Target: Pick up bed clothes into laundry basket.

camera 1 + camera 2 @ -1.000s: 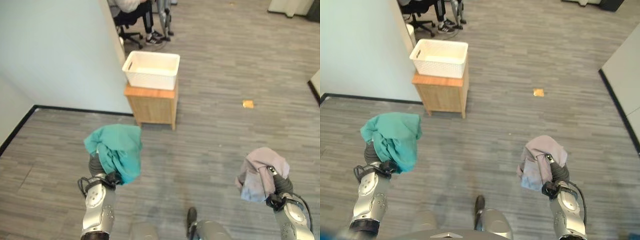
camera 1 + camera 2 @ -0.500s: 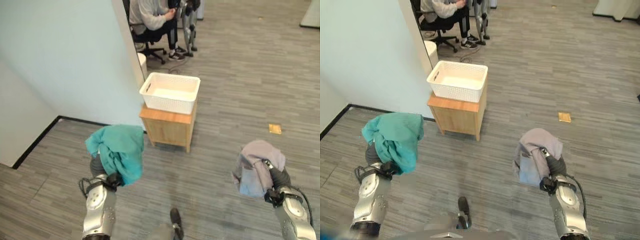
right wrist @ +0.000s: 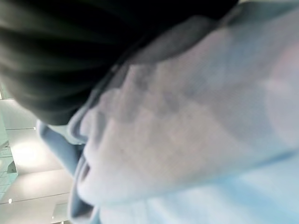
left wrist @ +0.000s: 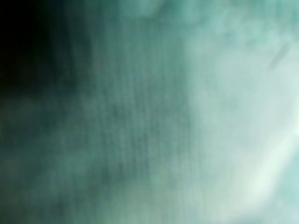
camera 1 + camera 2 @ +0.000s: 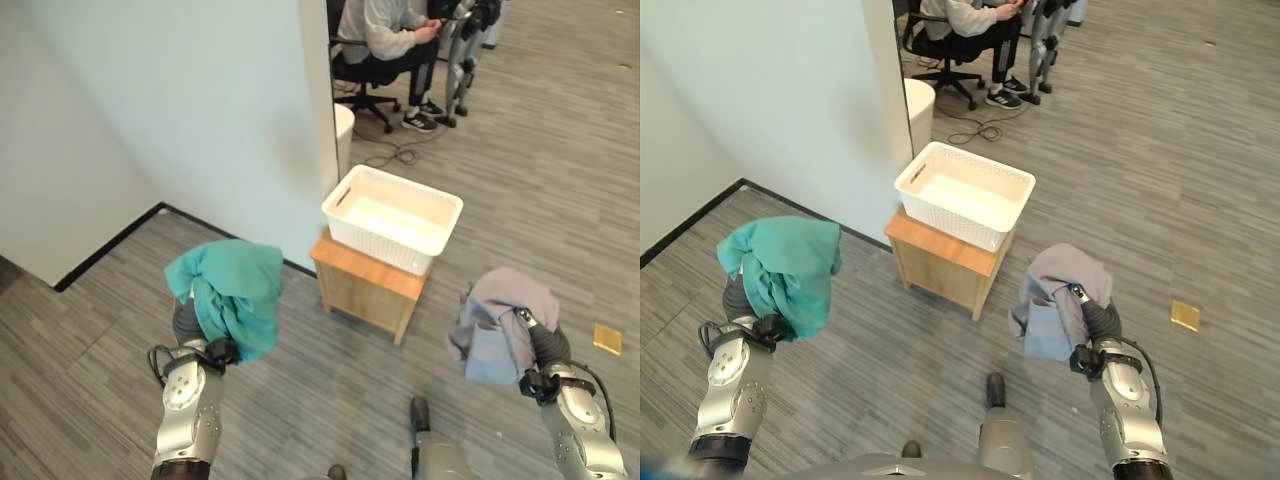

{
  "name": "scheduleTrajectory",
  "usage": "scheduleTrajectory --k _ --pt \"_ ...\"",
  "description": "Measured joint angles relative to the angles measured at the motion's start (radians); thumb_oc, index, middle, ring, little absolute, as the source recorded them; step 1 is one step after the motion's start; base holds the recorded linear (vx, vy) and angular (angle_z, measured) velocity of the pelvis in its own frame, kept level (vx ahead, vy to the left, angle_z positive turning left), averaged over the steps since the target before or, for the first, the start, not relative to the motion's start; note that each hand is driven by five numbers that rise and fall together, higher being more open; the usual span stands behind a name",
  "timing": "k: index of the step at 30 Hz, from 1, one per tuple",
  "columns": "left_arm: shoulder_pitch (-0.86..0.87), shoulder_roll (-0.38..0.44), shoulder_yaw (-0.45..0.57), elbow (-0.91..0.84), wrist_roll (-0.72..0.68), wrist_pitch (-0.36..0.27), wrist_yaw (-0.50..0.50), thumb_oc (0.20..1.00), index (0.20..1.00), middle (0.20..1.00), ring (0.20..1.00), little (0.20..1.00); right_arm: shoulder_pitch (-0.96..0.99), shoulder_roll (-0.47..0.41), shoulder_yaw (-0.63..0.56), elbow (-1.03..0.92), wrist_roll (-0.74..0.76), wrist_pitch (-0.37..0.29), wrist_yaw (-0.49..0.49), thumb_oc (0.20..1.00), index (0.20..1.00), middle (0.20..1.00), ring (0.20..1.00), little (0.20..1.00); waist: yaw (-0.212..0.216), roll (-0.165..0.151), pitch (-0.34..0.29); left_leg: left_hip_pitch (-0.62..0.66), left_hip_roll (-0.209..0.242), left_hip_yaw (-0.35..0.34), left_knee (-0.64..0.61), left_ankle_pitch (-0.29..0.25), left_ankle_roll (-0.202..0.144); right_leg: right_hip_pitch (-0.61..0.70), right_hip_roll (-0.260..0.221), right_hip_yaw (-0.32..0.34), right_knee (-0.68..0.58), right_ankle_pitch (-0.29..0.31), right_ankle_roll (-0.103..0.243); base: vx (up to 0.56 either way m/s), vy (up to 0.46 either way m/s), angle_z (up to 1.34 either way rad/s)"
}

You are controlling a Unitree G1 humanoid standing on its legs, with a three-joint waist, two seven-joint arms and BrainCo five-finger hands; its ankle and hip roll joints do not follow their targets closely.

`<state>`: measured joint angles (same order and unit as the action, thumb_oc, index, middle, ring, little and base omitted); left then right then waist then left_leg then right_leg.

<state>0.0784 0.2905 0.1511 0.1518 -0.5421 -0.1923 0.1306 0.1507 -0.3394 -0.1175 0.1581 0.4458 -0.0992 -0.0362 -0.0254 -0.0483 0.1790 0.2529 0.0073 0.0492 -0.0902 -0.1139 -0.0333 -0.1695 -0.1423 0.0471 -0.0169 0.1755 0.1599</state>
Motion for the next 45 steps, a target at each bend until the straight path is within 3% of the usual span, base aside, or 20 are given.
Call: scheduleTrajectory --k 1,2,4,6,9,10,12,13,15,17,19,20,24,25,27,31,35,38,45 --pt "0.009 -0.013 -0.001 0.000 0.000 0.000 -0.001 0.200 0.200 0.200 0.200 0.200 0.001 -0.003 -0.005 0.011 -0.001 0.000 -0.002 0.200 0.200 0.200 0.200 0.200 -0.002 0.011 -0.003 0.005 0.030 -0.005 0.000 -0.014 -0.018 0.001 0.025 -0.012 0.017 0.000 -0.001 0.16 -0.172 0.18" --pt "0.009 -0.021 -0.014 -0.002 0.000 0.000 -0.003 0.200 0.200 0.200 0.200 0.200 0.002 -0.003 -0.017 0.024 -0.005 0.000 -0.006 0.200 0.200 0.200 0.200 0.200 -0.001 0.048 -0.016 0.015 0.074 0.000 0.005 -0.019 -0.025 0.014 0.072 -0.027 0.025 -0.008 -0.031 0.20 -0.296 0.20" --pt "-0.006 -0.022 -0.027 -0.008 0.005 0.000 -0.009 0.200 0.200 0.200 0.200 0.200 -0.011 -0.013 -0.026 0.026 -0.007 0.001 -0.005 0.200 0.200 0.200 0.200 0.200 0.000 0.052 -0.016 0.009 0.118 0.016 0.032 -0.003 -0.043 0.024 0.111 -0.054 0.022 -0.007 -0.075 0.23 -0.351 0.09" --pt "-0.020 -0.027 -0.028 -0.008 0.004 0.001 -0.018 0.200 0.200 0.200 0.200 0.200 -0.022 -0.032 -0.034 0.024 -0.008 0.000 -0.003 0.200 0.200 0.200 0.200 0.200 -0.004 0.047 -0.012 -0.007 0.146 0.015 0.070 0.003 -0.053 0.040 0.127 -0.076 0.020 -0.018 -0.097 0.15 -0.358 0.25" --pt "-0.061 -0.065 -0.030 0.011 -0.081 -0.001 -0.032 0.200 0.200 0.200 0.200 0.200 -0.011 -0.092 -0.049 0.025 -0.008 0.001 0.002 0.200 0.200 0.200 0.200 0.200 0.008 -0.008 0.006 -0.163 0.159 -0.050 0.373 0.022 -0.101 0.102 0.126 -0.160 0.011 -0.076 -0.130 0.10 -0.368 0.71" --pt "-0.071 -0.070 -0.030 0.008 -0.099 -0.002 -0.035 0.200 0.200 0.200 0.200 0.200 -0.007 -0.108 -0.057 0.017 -0.009 0.001 0.004 0.200 0.200 0.200 0.200 0.200 0.009 -0.025 0.014 -0.198 0.160 -0.060 0.461 0.020 -0.102 0.108 0.117 -0.163 0.009 -0.080 -0.146 0.10 -0.235 0.55" --pt "-0.035 -0.066 -0.022 0.005 -0.144 -0.004 -0.039 0.200 0.200 0.200 0.200 0.200 -0.017 -0.151 -0.070 0.001 -0.009 -0.001 0.019 0.200 0.200 0.200 0.200 0.200 0.046 -0.055 0.036 -0.276 0.163 -0.079 0.582 0.106 -0.093 0.137 0.119 -0.182 0.014 -0.103 -0.182 0.16 -0.138 0.43" --pt "-0.011 -0.057 -0.023 0.008 -0.150 0.001 -0.042 0.200 0.200 0.200 0.200 0.200 -0.017 -0.197 -0.079 -0.009 -0.014 0.003 0.028 0.200 0.200 0.200 0.200 0.200 0.037 -0.076 0.047 -0.301 0.178 -0.035 0.601 0.112 -0.085 0.150 0.103 -0.208 -0.011 -0.108 -0.190 0.21 -0.006 0.67" --pt "0.020 -0.051 -0.022 0.010 -0.151 0.009 -0.047 0.200 0.200 0.200 0.200 0.200 -0.017 -0.256 -0.115 -0.028 -0.016 0.008 0.033 0.200 0.200 0.200 0.200 0.200 0.035 -0.090 0.058 -0.330 0.199 0.075 0.493 0.108 -0.092 0.164 0.091 -0.242 -0.045 -0.109 -0.190 0.24 0.019 0.74" --pt "0.062 -0.049 -0.026 0.010 -0.151 0.013 -0.057 0.200 0.200 0.200 0.200 0.200 -0.047 -0.351 -0.148 -0.022 -0.022 0.009 0.042 0.200 0.200 0.200 0.200 0.200 0.051 -0.076 0.074 -0.346 0.182 0.146 0.313 0.109 -0.096 0.169 0.093 -0.267 -0.068 -0.109 -0.189 0.22 0.035 0.42" --pt "0.100 -0.041 -0.028 0.013 -0.151 0.028 -0.066 0.200 0.200 0.200 0.200 0.200 -0.135 -0.499 -0.112 0.059 -0.062 0.010 0.056 0.200 0.200 0.200 0.200 0.200 0.080 -0.062 0.077 -0.339 0.116 0.110 0.156 0.122 -0.077 0.174 0.100 -0.262 -0.088 -0.109 -0.189 0.21 0.081 -0.08" --pt "0.119 -0.035 -0.029 0.013 -0.151 0.028 -0.069 0.200 0.200 0.200 0.200 0.200 -0.213 -0.545 -0.063 0.127 -0.090 0.012 0.058 0.200 0.200 0.200 0.200 0.200 0.086 -0.053 0.073 -0.331 0.099 0.102 0.140 0.126 -0.071 0.178 0.108 -0.263 -0.087 -0.108 -0.187 0.21 0.139 -0.25" --pt "0.147 -0.029 -0.068 0.012 -0.153 0.031 -0.083 0.200 0.200 0.200 0.200 0.200 -0.401 -0.635 0.060 0.308 -0.154 0.031 0.062 0.200 0.200 0.200 0.200 0.200 0.096 -0.001 0.057 -0.298 0.081 0.101 0.123 0.129 -0.057 0.203 0.139 -0.271 -0.083 -0.108 -0.185 0.20 0.163 -0.04" --pt "0.144 -0.025 -0.078 0.007 -0.154 0.030 -0.098 0.200 0.200 0.200 0.200 0.200 -0.447 -0.640 0.090 0.356 -0.172 0.034 0.056 0.200 0.200 0.200 0.200 0.200 0.103 0.013 0.049 -0.291 0.080 0.104 0.099 0.143 -0.037 0.202 0.142 -0.273 -0.082 -0.108 -0.183 0.13 0.126 -0.09" --pt "0.137 0.017 -0.117 -0.005 -0.153 0.031 -0.099 0.200 0.200 0.200 0.200 0.200 -0.561 -0.656 0.225 0.416 -0.194 0.050 0.046 0.200 0.200 0.200 0.200 0.200 0.110 0.015 0.047 -0.275 0.055 0.111 0.061 0.161 -0.010 0.189 0.123 -0.258 -0.072 -0.104 -0.155 0.07 0.107 -0.13" --pt "0.102 0.028 -0.124 -0.030 -0.158 0.026 -0.097 0.200 0.200 0.200 0.200 0.200 -0.734 -0.657 0.368 0.451 -0.213 0.053 0.043 0.200 0.200 0.200 0.200 0.200 0.124 0.019 0.045 -0.292 0.017 0.128 0.035 0.174 0.027 0.152 0.084 -0.252 -0.071 -0.093 -0.121 0.04 0.096 0.00" --pt "0.080 0.030 -0.150 -0.028 -0.158 0.028 -0.095 0.200 0.200 0.200 0.200 0.200 -0.835 -0.653 0.451 0.452 -0.234 0.052 0.042 0.200 0.200 0.200 0.200 0.200 0.170 0.019 0.045 -0.304 -0.001 0.127 0.020 0.173 0.041 0.136 0.070 -0.229 -0.082 -0.086 -0.109 0.01 0.032 0.05" --pt "0.086 0.031 -0.150 -0.027 -0.158 0.028 -0.094 0.200 0.200 0.200 0.200 0.200 -0.879 -0.634 0.493 0.456 -0.252 0.053 0.042 0.200 0.200 0.200 0.200 0.200 0.182 0.017 0.046 -0.306 -0.003 0.120 0.012 0.172 0.042 0.134 0.071 -0.223 -0.082 -0.088 -0.105 0.00 0.029 0.05" --pt "0.081 0.038 -0.155 -0.029 -0.158 0.028 -0.086 0.200 0.200 0.200 0.200 0.200 -0.972 -0.508 0.544 0.616 -0.293 0.068 0.030 0.200 0.200 0.200 0.200 0.200 0.217 0.000 0.083 -0.370 0.005 0.128 0.011 0.174 0.042 0.065 0.079 -0.208 -0.083 -0.088 -0.103 -0.01 0.008 -0.04"
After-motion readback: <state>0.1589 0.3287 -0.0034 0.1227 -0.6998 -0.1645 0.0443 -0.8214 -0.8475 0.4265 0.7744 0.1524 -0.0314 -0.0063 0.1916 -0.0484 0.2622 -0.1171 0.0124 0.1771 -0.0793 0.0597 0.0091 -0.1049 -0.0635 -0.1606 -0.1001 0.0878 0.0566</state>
